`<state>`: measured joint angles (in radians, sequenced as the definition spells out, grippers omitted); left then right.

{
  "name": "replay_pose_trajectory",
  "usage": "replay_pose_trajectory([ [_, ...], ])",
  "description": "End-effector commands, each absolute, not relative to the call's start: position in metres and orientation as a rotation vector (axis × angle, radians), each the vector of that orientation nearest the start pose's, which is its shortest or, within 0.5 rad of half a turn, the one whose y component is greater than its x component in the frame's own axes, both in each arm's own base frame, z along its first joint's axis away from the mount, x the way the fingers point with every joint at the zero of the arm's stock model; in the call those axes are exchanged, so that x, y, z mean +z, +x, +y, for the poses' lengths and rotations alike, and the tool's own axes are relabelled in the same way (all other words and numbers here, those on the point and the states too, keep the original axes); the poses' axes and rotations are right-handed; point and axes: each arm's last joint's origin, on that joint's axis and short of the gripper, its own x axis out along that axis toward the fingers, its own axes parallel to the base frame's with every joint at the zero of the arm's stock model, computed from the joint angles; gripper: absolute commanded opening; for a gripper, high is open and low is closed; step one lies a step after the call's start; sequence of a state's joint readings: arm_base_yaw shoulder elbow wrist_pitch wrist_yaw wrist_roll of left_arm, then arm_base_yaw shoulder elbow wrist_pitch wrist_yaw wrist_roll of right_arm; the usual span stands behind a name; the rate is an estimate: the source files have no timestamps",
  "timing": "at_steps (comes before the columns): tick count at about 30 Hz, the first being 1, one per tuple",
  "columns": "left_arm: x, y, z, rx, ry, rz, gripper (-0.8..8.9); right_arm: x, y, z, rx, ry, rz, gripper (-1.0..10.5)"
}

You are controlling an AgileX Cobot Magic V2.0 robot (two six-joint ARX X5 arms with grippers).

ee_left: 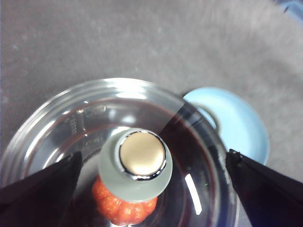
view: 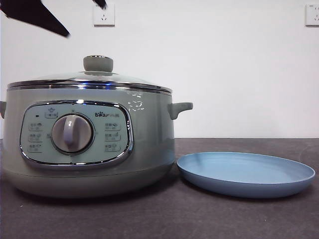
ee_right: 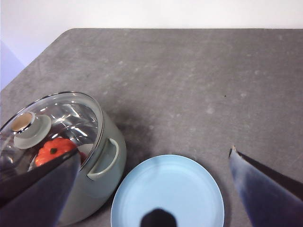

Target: Take the pumpkin out from the steamer,put the pumpkin in the blue plate,close the lid

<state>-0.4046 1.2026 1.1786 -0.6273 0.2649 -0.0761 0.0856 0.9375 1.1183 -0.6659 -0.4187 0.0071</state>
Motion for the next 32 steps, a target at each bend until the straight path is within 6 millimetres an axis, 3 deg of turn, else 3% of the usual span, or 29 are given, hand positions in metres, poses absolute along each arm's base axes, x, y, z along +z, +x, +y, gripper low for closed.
replay_pose_trajectory([
  [1,0.336,0.232,-0.118,-0.614,0.038,0.713,5.33,0.376,0.176,0.027,0.495,0.082,0.481,5.6],
  [9,0.312,0.248,-0.137,-0.608,0.101,0.778,5.3,0.375,0.175,0.027,0.493,0.084,0.496,5.6],
  [14,0.309,0.249,-0.14,-0.579,0.13,0.779,5.17,0.374,0.174,0.027,0.49,0.085,0.507,5.6],
  [18,0.309,0.249,-0.141,-0.578,0.16,0.767,3.25,0.374,0.174,0.027,0.49,0.085,0.507,5.6],
  [24,0.309,0.249,-0.141,-0.58,0.164,0.765,2.74,0.374,0.174,0.027,0.49,0.085,0.507,5.6],
  [30,0.309,0.249,-0.141,-0.588,0.182,0.761,-0.1,0.374,0.174,0.027,0.49,0.085,0.507,5.6],
  [32,0.309,0.249,-0.141,-0.588,0.182,0.761,-0.13,0.374,0.174,0.027,0.49,0.085,0.507,5.6],
])
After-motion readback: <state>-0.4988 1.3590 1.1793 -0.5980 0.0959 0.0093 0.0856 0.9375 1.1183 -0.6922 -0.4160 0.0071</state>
